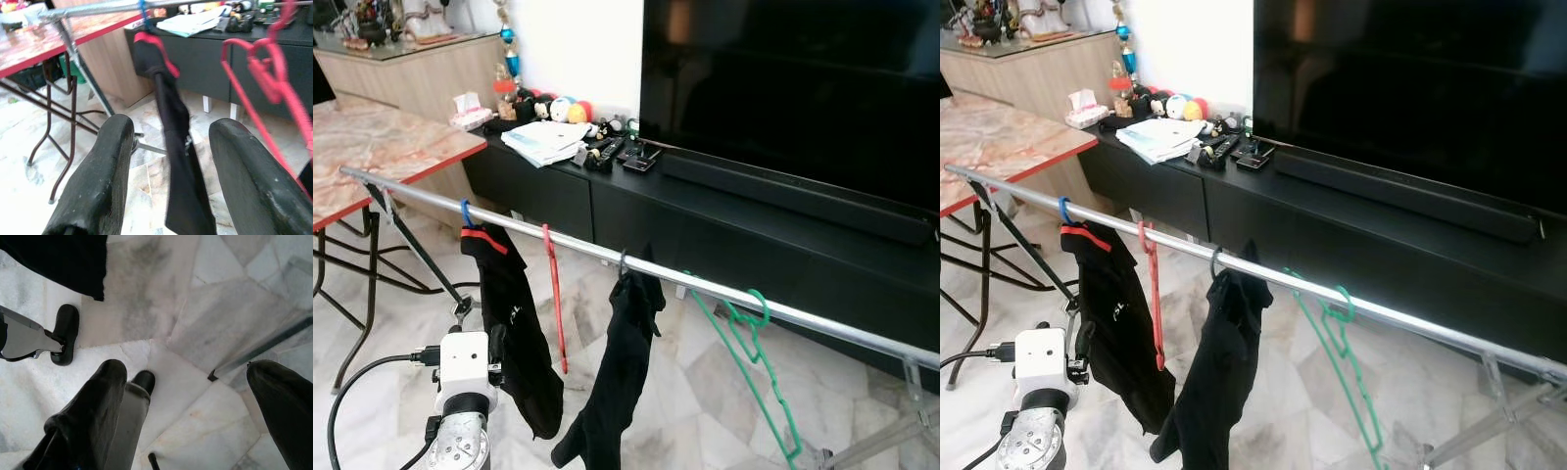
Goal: Hang hanger
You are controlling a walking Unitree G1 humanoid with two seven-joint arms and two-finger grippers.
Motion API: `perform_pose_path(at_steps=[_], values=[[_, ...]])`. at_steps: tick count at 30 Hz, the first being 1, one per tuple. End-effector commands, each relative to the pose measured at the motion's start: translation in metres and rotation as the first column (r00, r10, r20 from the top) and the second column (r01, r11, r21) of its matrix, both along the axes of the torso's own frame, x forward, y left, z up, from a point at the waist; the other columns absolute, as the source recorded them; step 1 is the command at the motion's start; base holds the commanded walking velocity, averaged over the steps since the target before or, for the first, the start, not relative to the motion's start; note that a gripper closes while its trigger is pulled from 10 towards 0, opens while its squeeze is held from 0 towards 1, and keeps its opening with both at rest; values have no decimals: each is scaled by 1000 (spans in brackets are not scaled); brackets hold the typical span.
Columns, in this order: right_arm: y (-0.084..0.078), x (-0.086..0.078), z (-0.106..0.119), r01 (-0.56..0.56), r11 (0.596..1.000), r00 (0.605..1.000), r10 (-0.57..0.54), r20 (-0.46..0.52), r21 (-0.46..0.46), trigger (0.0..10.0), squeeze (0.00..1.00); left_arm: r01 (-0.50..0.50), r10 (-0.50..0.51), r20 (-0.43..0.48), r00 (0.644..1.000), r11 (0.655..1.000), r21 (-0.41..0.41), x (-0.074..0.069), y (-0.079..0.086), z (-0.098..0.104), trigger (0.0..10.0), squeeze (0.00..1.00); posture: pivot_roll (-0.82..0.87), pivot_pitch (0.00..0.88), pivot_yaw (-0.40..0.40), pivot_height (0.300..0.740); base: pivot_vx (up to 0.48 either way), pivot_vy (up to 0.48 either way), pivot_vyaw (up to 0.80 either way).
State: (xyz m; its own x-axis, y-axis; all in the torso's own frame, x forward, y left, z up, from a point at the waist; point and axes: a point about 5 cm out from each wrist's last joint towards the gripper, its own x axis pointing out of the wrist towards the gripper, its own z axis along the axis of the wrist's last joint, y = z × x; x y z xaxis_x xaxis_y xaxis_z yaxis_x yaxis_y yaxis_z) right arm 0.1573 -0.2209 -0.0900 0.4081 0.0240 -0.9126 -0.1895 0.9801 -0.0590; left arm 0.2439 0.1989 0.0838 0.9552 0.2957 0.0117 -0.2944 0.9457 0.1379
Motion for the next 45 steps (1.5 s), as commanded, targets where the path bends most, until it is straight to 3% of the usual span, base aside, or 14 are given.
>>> perform_pose_path(at_steps=[1,32,45], values=[[4,0,-1,-5,1000,1000,5,-10,13,10000,0,-11,11,-24,1000,1000,-7,-1,5,-4,10000,0,66,0,0,740,0,480,0],[4,0,-1,10,1000,1000,-10,-15,14,10000,0,30,-32,-76,997,999,-31,0,5,-13,10000,0,69,0,-2,740,0,480,0],[4,-1,-1,6,1000,1000,-5,-23,14,10000,0,34,-46,-245,969,998,-55,-20,17,-56,10000,0,65,0,3,740,0,470,0]])
